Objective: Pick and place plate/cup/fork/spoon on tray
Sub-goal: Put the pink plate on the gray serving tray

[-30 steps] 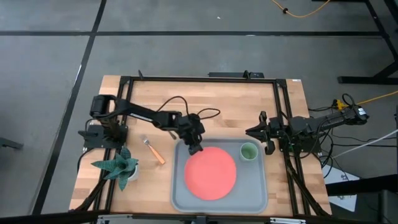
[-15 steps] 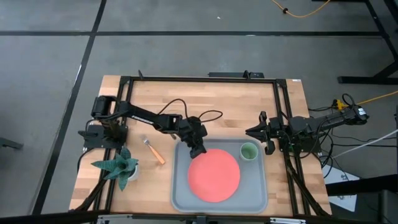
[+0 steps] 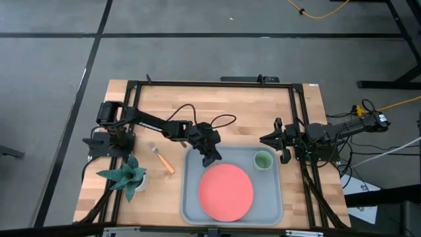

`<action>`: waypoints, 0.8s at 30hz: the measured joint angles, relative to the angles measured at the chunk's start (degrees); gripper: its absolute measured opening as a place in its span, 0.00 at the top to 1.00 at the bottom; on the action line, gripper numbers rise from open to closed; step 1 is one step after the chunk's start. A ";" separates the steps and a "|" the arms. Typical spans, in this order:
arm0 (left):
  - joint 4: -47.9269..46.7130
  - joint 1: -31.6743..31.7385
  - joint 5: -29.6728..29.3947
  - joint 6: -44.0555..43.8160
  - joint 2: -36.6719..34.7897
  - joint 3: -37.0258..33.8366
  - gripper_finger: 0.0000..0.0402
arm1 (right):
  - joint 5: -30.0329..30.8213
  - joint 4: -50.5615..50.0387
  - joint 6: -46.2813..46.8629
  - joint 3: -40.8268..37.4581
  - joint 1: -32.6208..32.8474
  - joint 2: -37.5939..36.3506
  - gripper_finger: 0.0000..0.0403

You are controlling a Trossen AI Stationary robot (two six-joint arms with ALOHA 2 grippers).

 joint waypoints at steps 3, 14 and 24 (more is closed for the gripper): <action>-1.06 0.93 9.92 -4.50 -0.45 -0.01 0.94 | -0.87 -0.04 0.02 0.00 0.00 0.00 0.87; -19.68 -8.00 2.47 -5.63 -1.90 0.33 1.00 | -2.47 -3.63 -0.09 -0.04 0.00 0.02 0.87; -39.82 -19.39 -12.67 6.18 -1.63 7.81 1.00 | -2.45 -4.23 0.03 -0.04 0.01 0.04 0.87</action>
